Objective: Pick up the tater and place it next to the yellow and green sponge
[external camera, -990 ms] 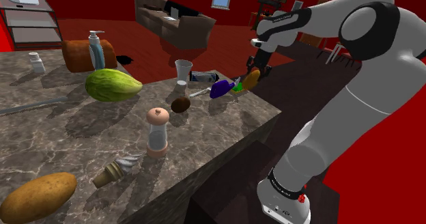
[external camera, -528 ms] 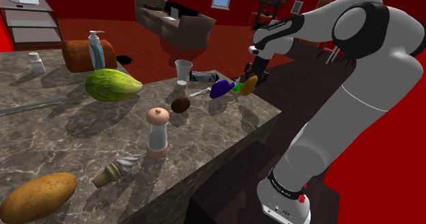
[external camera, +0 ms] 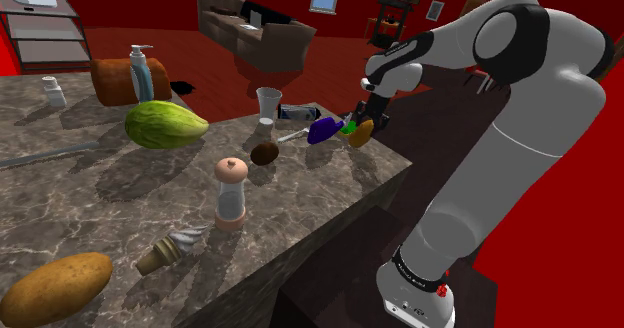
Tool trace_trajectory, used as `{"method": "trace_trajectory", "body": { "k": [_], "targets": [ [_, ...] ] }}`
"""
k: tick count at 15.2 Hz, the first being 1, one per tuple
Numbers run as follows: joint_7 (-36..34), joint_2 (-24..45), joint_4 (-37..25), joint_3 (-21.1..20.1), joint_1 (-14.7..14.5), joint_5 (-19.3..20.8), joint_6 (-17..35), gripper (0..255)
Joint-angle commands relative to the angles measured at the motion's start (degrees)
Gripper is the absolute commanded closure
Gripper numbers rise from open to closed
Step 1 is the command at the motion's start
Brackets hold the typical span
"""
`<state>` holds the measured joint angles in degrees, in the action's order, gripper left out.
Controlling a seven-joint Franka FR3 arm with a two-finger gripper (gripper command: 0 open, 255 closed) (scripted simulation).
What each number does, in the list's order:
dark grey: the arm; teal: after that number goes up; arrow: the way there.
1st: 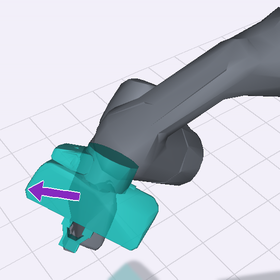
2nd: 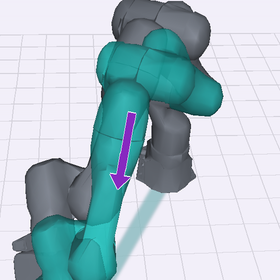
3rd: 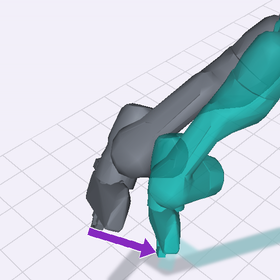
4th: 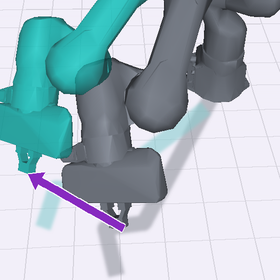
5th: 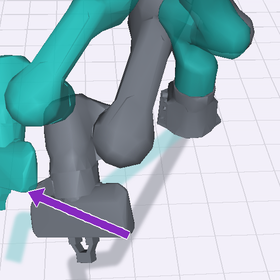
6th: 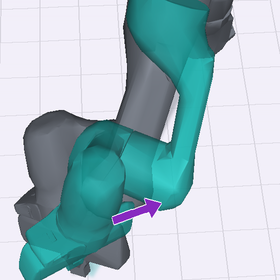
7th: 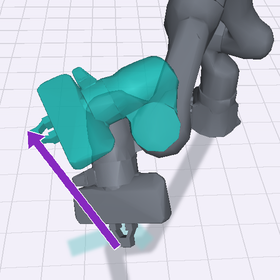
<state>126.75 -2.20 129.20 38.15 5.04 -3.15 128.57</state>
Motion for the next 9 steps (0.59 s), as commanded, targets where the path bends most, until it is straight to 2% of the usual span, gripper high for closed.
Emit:
{"method": "trace_trajectory", "body": {
  "k": [1,5,9],
  "targets": [
    [0.7,1.0,0.9,0.1,0.0,-0.9,1.6,255],
    [2.6,3.6,2.2,0.2,-0.1,-3.4,4.9,255],
    [2.6,3.6,2.2,0.2,-0.1,-3.4,4.9,255]
  ]
}}
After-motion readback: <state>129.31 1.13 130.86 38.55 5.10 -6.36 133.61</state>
